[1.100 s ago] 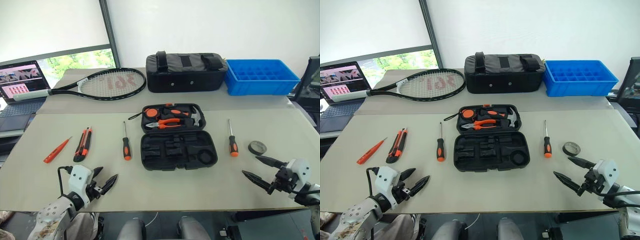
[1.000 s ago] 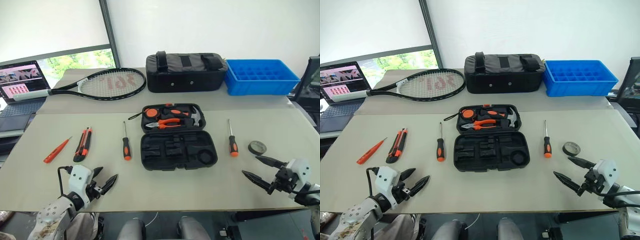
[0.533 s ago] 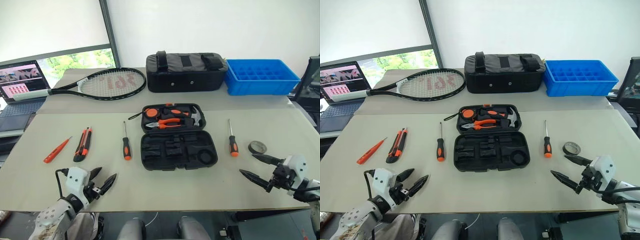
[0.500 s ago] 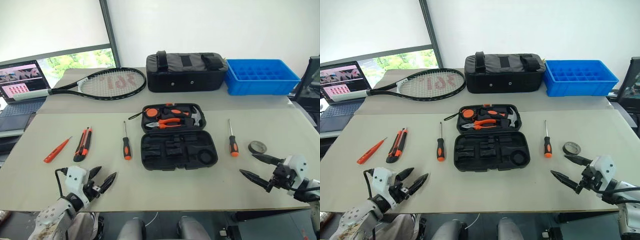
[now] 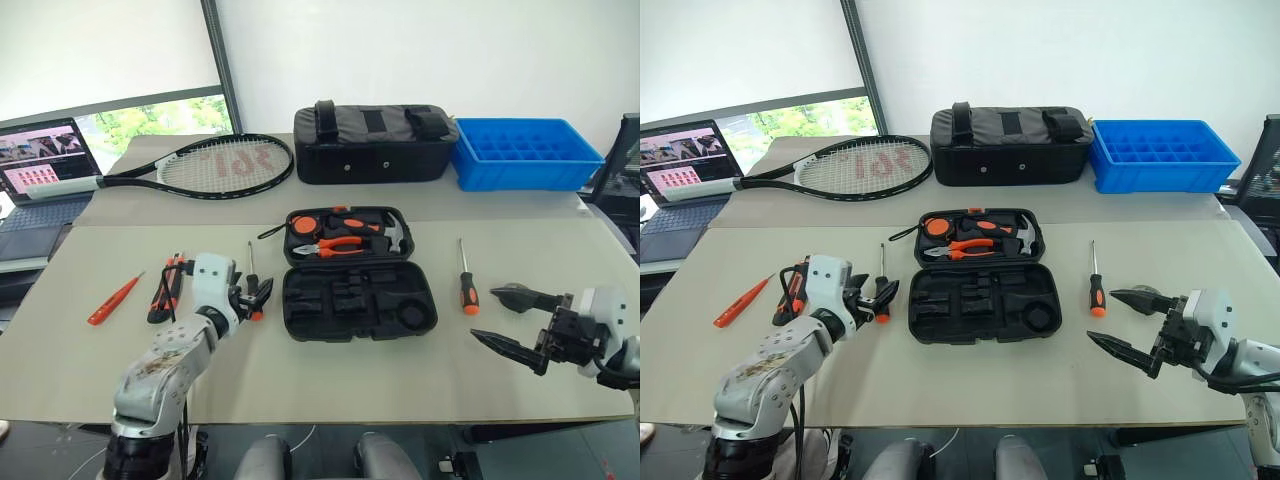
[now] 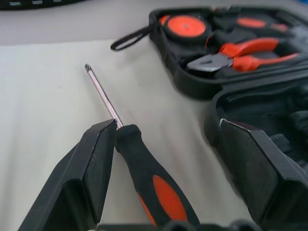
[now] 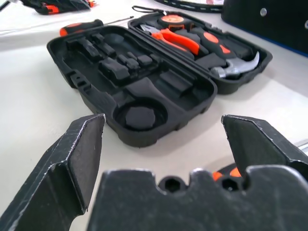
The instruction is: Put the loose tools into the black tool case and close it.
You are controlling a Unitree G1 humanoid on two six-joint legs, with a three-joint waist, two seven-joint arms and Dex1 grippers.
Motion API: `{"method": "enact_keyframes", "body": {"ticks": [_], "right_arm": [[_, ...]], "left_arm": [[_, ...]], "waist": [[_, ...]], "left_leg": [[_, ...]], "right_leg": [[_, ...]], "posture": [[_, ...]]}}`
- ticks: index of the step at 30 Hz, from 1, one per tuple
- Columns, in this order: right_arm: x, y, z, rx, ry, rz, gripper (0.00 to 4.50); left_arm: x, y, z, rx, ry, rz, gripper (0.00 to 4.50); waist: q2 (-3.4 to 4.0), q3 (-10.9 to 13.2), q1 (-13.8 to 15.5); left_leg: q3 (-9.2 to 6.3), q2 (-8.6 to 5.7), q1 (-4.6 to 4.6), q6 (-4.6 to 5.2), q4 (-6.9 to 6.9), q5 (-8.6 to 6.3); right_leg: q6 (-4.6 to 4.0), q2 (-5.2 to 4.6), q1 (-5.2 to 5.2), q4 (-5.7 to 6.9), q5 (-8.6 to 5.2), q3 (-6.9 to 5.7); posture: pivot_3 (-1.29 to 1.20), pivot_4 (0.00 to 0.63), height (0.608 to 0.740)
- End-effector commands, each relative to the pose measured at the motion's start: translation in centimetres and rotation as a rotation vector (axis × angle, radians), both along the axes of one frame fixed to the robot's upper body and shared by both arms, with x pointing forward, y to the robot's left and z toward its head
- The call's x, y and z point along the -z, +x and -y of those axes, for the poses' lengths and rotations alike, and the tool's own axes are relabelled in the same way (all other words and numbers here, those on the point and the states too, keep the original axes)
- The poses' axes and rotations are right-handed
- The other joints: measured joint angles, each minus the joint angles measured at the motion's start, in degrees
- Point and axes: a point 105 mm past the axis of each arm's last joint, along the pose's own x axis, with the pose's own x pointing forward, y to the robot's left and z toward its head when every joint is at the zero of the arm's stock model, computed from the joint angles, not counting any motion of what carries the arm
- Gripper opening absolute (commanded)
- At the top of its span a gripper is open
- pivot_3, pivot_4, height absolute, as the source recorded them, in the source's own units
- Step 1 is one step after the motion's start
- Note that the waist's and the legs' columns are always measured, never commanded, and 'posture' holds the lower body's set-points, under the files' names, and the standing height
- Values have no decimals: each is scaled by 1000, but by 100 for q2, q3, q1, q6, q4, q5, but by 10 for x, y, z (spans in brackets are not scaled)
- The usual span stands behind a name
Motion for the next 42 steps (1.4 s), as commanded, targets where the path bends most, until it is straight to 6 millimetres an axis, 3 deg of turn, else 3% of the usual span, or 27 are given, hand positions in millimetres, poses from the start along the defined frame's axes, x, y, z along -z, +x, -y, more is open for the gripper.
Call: {"method": "enact_keyframes", "body": {"ticks": [1, 8, 13, 20, 23, 29, 31, 36, 39, 42], "right_arm": [[-16, -1, 0, -7, 1, 48, 4487], [-17, -5, 3, -8, 6, 42, 4487], [-18, -5, 1, -17, 12, 43, 4487], [-20, -6, -1, -27, 11, 41, 4487], [-21, -7, -2, -30, 13, 40, 4500], [-24, -7, -3, -41, 29, 41, 4500], [-25, -7, -4, -47, 47, 42, 4500], [-26, -10, -5, -58, 52, 32, 4500], [-26, -13, -3, -57, 48, 27, 4500], [-26, -17, 1, -38, 47, 27, 4500]], "left_arm": [[2, 6, -5, -89, 57, -35, 3662], [7, 9, -13, -177, 82, -83, 3662], [21, 7, 1, -128, 83, -169, 3662], [35, 6, 3, -159, 49, -274, 3662], [34, 7, 2, -168, 52, -268, 3036], [35, 6, -3, -201, 71, -264, 980], [33, 8, -6, -214, 67, -253, 949], [17, 18, -15, -219, 95, -160, 949], [-17, 33, -14, -108, 159, 40, 949], [-54, 42, 0, 103, 179, 232, 949]], "waist": [[-2, 1, 3], [-4, 2, 28], [-4, 2, 30], [-2, 1, 73], [-1, 0, 88], [-1, 0, 130], [-1, 0, 135], [-1, 1, 127], [-7, 4, 123], [-14, 10, 138]], "left_leg": [[-1, 0, 0, 0, 0, 0], [-1, -3, -2, 0, 1, 0], [-1, -4, -1, -1, 0, 0], [-1, -6, 1, -1, 1, 0], [0, -7, 3, -2, 1, 0], [0, -7, 3, -3, 1, 0], [0, -7, 2, -4, 1, -1], [0, -6, 3, -4, 0, -1], [-1, -5, 3, -4, 0, 0], [-3, -3, 9, -10, 0, 3]], "right_leg": [[0, 0, 0, 0, 0, 0], [0, -2, 0, -1, 0, -2], [0, -2, 0, -1, 0, -2], [1, -3, 3, -1, 0, -2], [1, -2, 3, -1, 0, -1], [2, -4, 3, -3, 0, -1], [2, -4, 3, -4, 0, -1], [2, -2, 3, -3, 0, -2], [2, 0, 0, -2, 0, -3], [0, 3, -15, -3, 1, -10]], "posture": [[0, 150, 707], [0, 150, 707], [0, 150, 707], [0, 150, 707], [0, 150, 707], [0, 150, 707], [0, 150, 707], [0, 150, 707], [0, 150, 707], [0, 150, 707]]}}
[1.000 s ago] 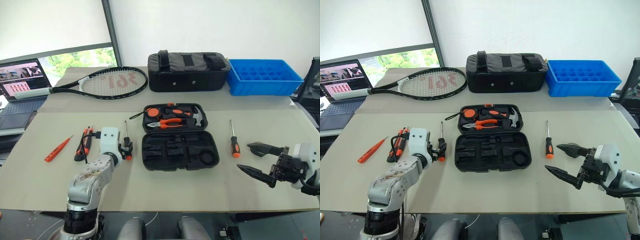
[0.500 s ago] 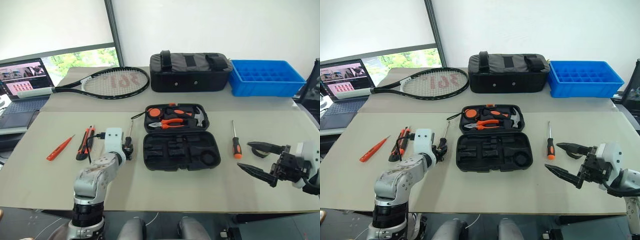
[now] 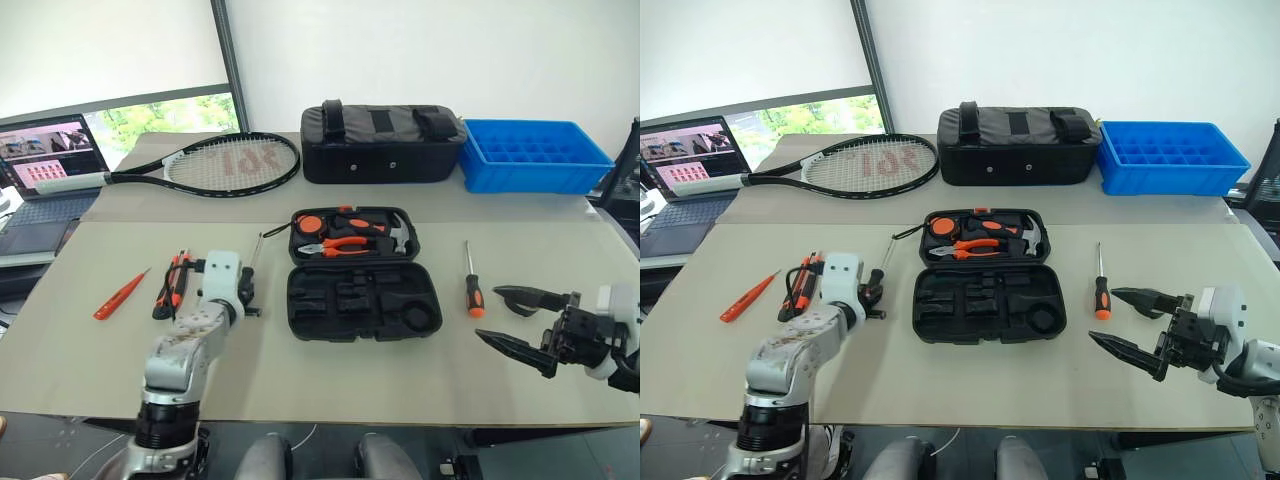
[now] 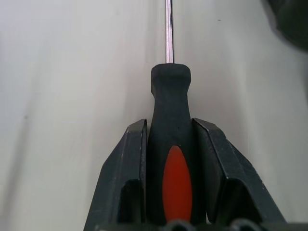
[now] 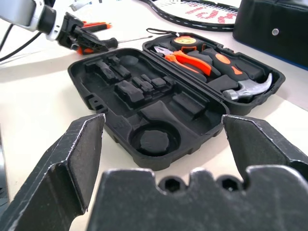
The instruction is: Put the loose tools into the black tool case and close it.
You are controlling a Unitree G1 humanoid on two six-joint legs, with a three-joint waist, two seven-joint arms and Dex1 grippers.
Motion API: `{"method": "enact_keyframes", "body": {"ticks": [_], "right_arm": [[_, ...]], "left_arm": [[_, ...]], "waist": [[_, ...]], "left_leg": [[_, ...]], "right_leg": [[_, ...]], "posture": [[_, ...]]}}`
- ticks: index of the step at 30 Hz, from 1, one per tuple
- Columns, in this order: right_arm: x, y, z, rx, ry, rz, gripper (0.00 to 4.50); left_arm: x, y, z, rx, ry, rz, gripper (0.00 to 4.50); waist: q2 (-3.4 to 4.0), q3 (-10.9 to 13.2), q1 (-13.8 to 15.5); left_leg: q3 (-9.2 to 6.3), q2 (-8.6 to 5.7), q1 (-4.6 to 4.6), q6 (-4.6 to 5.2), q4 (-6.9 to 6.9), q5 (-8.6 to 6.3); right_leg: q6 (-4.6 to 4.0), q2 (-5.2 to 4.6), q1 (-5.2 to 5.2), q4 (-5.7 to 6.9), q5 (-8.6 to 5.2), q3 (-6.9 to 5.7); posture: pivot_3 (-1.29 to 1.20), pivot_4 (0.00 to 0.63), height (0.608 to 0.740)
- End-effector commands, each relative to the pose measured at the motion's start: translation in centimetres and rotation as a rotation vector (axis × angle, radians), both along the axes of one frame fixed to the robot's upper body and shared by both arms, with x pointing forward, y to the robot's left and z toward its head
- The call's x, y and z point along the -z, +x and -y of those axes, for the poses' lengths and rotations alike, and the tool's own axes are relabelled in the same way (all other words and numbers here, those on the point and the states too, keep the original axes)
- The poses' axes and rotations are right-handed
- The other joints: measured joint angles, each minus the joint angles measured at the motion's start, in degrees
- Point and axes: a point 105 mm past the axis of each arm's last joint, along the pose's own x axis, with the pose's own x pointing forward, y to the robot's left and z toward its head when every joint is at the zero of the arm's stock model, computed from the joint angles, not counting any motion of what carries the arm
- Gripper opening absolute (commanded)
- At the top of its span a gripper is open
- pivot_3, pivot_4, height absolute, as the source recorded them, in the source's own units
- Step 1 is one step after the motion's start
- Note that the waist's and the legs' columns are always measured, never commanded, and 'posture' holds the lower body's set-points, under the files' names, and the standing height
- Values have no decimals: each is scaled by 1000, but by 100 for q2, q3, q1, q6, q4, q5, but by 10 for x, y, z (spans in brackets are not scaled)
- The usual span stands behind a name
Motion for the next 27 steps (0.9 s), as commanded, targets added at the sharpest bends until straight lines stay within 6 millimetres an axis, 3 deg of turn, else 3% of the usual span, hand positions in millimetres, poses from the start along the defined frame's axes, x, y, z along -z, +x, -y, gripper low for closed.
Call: {"method": "enact_keyframes", "body": {"ticks": [1, 7, 12, 19, 27], "right_arm": [[-16, -5, 5, 15, -11, 56, 4500], [-20, -9, 10, 74, 7, 77, 4500], [-21, -13, 11, 93, 5, 77, 4500], [-26, -17, 12, 129, 5, 95, 4500], [-24, -26, 12, 163, -3, 94, 4500]], "left_arm": [[-63, 13, 26, 296, 29, 289, 949], [-86, 8, 62, 786, 200, 446, 949], [-63, 5, 82, 1136, 402, 404, 949], [-49, 25, 103, 1277, 537, 291, 949], [-41, 29, 119, 1347, 546, 161, 949]], "waist": [[1, 0, 16], [7, -4, 22], [10, -5, 5], [9, -3, 6], [11, -5, -9]], "left_leg": [[0, 0, -1, -2, 0, 1], [5, -2, -8, -10, -11, -4], [4, -1, -42, -7, -15, -5], [1, -1, -66, -4, -7, -6], [-5, 0, -71, 0, -7, -9]], "right_leg": [[-1, -2, -2, -3, 1, 0], [-8, -11, 6, -46, 11, -3], [-34, -8, 0, -62, 27, -8], [9, -1, -1, -61, 6, -10], [9, 5, -4, -57, 5, -5]], "posture": [[0, 150, 707], [0, 150, 707], [0, 150, 707], [0, 150, 707], [0, 150, 707]]}}
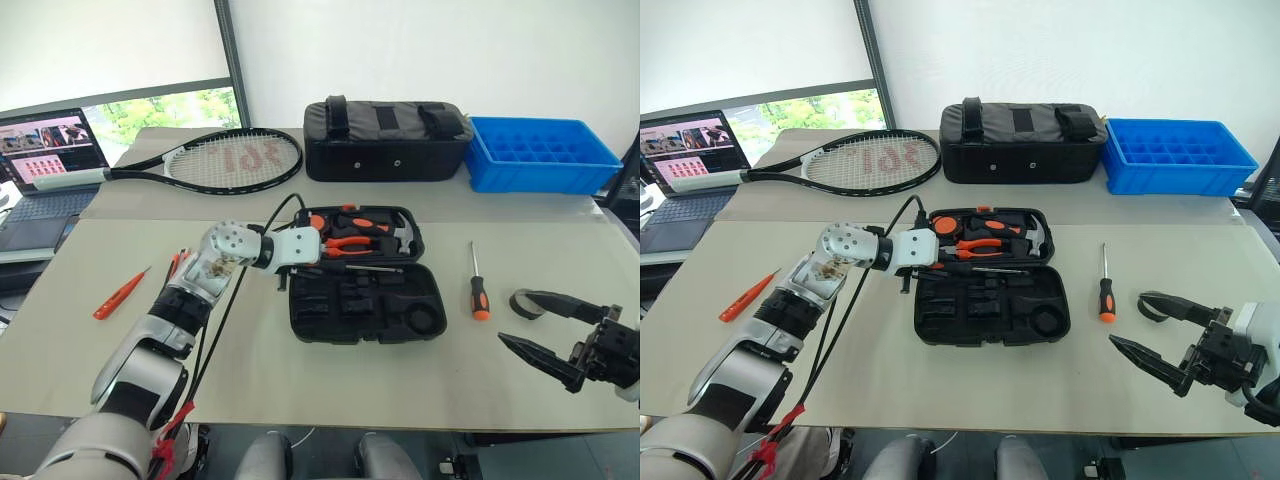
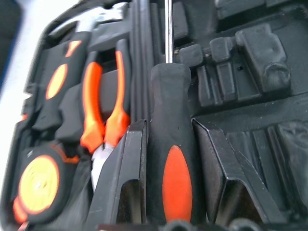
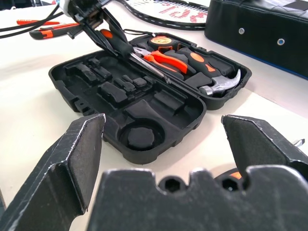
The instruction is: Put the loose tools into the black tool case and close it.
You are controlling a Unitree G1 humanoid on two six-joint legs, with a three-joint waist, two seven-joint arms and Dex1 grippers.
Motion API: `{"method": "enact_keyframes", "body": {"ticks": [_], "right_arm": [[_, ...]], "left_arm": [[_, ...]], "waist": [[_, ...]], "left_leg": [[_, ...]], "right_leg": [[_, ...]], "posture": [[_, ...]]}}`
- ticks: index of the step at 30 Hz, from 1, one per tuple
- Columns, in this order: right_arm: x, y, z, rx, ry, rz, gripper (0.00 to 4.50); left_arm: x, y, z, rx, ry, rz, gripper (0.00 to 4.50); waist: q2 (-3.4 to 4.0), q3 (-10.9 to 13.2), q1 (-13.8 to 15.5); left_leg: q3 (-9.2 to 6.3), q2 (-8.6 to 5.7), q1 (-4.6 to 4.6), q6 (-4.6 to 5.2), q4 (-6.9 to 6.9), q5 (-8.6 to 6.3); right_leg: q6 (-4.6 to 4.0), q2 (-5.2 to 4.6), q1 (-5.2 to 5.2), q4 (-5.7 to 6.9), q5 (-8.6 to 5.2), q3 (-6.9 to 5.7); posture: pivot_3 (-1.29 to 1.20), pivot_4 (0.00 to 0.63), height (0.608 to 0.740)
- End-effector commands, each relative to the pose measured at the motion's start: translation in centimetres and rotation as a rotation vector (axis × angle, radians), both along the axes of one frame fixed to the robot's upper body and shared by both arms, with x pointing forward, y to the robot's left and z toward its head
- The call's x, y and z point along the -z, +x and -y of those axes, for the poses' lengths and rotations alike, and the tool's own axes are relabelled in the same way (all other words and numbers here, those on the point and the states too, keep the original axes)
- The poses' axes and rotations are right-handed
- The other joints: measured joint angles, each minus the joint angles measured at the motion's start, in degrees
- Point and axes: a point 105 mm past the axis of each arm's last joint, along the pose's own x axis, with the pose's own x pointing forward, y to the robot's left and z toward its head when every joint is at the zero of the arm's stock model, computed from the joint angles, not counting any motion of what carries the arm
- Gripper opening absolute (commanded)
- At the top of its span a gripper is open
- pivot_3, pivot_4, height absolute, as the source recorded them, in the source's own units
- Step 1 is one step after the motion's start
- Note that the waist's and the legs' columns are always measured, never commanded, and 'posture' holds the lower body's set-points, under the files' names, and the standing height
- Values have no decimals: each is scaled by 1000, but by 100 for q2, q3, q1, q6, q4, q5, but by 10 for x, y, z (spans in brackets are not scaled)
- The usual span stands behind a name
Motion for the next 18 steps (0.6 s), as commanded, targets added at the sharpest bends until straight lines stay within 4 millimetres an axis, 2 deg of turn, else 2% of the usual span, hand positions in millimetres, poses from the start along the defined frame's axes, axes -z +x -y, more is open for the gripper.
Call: {"method": "enact_keyframes", "body": {"ticks": [1, 5, 18], "right_arm": [[-10, -3, 0, 10, -10, 48, 4500], [-10, -2, 1, 21, -16, 57, 4500], [-6, -2, 4, 23, -20, 59, 4500]], "left_arm": [[-6, 2, 3, -3, 23, -20, 949], [4, 3, -2, -55, 102, -46, 949], [10, 8, -2, -172, 98, -71, 949]], "waist": [[1, 0, -8], [2, 0, -9], [7, -4, 4]], "left_leg": [[-1, 0, 1, 0, 0, 0], [0, 1, 3, 0, 4, 0], [-2, 1, 4, 0, 8, 0]], "right_leg": [[0, 1, 0, 2, 0, 0], [0, 3, 0, 7, 0, 1], [1, 3, 2, 12, 0, 1]], "posture": [[0, 150, 707], [0, 150, 707], [0, 150, 707]]}}
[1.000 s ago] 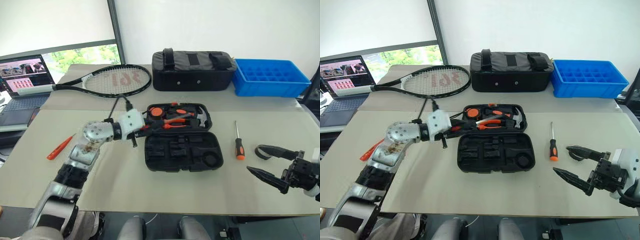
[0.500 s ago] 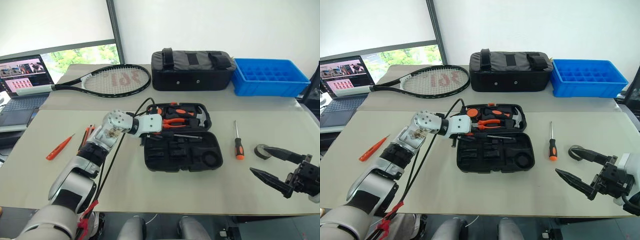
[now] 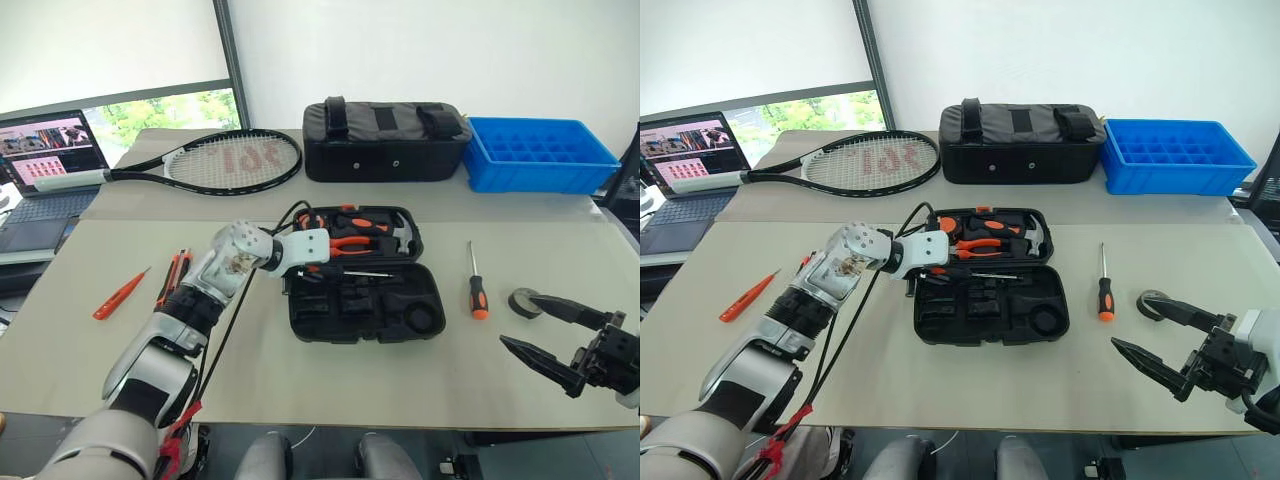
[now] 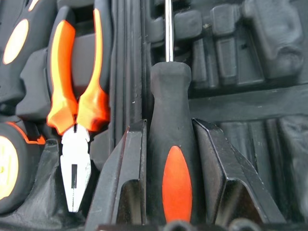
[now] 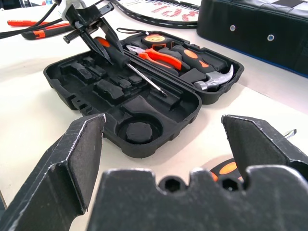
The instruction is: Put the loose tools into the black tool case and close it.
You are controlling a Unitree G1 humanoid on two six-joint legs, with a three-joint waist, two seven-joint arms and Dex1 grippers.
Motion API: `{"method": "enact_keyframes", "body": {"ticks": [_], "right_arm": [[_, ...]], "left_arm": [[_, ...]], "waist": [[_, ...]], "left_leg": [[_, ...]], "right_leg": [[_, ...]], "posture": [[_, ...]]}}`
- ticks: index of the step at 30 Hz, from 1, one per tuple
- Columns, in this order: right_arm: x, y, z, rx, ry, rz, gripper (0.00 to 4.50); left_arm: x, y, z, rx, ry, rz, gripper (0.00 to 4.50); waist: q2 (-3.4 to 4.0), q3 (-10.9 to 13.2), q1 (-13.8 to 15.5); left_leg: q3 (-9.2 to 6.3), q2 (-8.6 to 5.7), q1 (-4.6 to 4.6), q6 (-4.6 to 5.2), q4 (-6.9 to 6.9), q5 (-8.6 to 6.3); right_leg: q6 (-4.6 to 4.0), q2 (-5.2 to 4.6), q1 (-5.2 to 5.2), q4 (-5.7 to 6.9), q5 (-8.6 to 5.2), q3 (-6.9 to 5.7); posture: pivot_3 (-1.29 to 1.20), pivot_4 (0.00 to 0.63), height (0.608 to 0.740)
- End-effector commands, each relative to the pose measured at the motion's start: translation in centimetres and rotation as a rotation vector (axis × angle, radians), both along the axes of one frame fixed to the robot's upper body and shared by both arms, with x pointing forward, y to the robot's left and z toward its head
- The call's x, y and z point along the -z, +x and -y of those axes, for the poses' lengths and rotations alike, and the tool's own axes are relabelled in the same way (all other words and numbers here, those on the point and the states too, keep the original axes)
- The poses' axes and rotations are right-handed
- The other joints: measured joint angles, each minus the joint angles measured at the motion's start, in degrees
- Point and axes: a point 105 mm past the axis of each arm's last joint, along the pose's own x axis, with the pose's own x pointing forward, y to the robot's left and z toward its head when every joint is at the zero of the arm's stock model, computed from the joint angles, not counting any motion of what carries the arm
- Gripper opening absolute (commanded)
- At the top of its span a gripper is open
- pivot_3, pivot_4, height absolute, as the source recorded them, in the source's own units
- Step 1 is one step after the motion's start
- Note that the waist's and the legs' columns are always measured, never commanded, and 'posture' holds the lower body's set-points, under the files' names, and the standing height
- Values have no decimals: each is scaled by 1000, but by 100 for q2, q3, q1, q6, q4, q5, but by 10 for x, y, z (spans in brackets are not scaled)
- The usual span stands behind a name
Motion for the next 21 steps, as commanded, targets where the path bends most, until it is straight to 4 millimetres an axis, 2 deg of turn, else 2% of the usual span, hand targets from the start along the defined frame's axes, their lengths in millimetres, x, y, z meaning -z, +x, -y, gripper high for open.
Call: {"method": "enact_keyframes", "body": {"ticks": [1, 3, 4, 5, 11, 12, 16, 19, 20, 21], "right_arm": [[-9, -1, 2, 1, -21, 49, 4500], [-9, -1, 3, 0, -23, 49, 4500], [-9, -1, 3, 0, -24, 50, 4500], [-9, -1, 3, -1, -25, 50, 4500], [-8, 0, 3, -4, -26, 50, 4500], [-8, 1, 3, -5, -26, 50, 4500], [-8, 1, 2, -6, -25, 53, 4500], [-6, 1, 1, -4, -24, 54, 4500], [-6, 1, 0, -3, -23, 53, 4500], [-5, 1, 0, -3, -22, 54, 4500]], "left_arm": [[0, 1, -3, -20, 15, 10, 949], [2, -1, -4, -16, 16, 2, 949], [2, -1, -4, -16, 17, 1, 1971], [2, -2, -4, -15, 17, 2, 2112], [-16, 3, -4, -36, -47, 25, 4348], [-20, 3, -5, -35, -51, 32, 4482], [-44, 9, -6, -34, -102, 95, 4482], [-68, 12, 10, -27, -271, 108, 4482], [-73, 11, 17, -21, -343, 86, 3963], [-74, 9, 23, -5, -382, 70, 3731]], "waist": [[2, -1, -3], [5, -3, -6], [7, -4, -6], [7, -4, -4], [9, -6, 3], [9, -6, 3], [9, -5, 6], [9, -6, 11], [11, -7, 23], [13, -8, 35]], "left_leg": [[0, 0, 2, 0, 0, 0], [0, 0, 3, 0, 0, 0], [0, 0, 3, 0, 0, 0], [0, 0, 3, 0, 0, 0], [0, 0, 2, 0, 4, 0], [0, 0, 2, 0, 4, 0], [0, 0, 1, 0, 4, 0], [-1, 0, 0, 0, 5, 0], [-1, -1, -1, 0, 5, 0], [-1, -2, -2, 0, 6, 0]], "right_leg": [[0, 0, 1, 2, 0, 1], [0, 0, 1, 3, 0, 1], [0, 0, 1, 3, 0, 1], [0, 0, 1, 4, 0, 1], [0, 0, 1, 6, 0, 1], [0, 0, 1, 7, 0, 1], [-1, 0, -1, 7, 0, 0], [0, 0, -1, 6, 0, -1], [0, -1, -1, 6, 0, 0], [0, -3, 1, 5, 0, 0]], "posture": [[0, 150, 707], [0, 150, 707], [0, 150, 707], [0, 150, 707], [0, 150, 707], [0, 150, 707], [0, 150, 707], [0, 150, 707], [0, 150, 707], [0, 150, 707]]}}
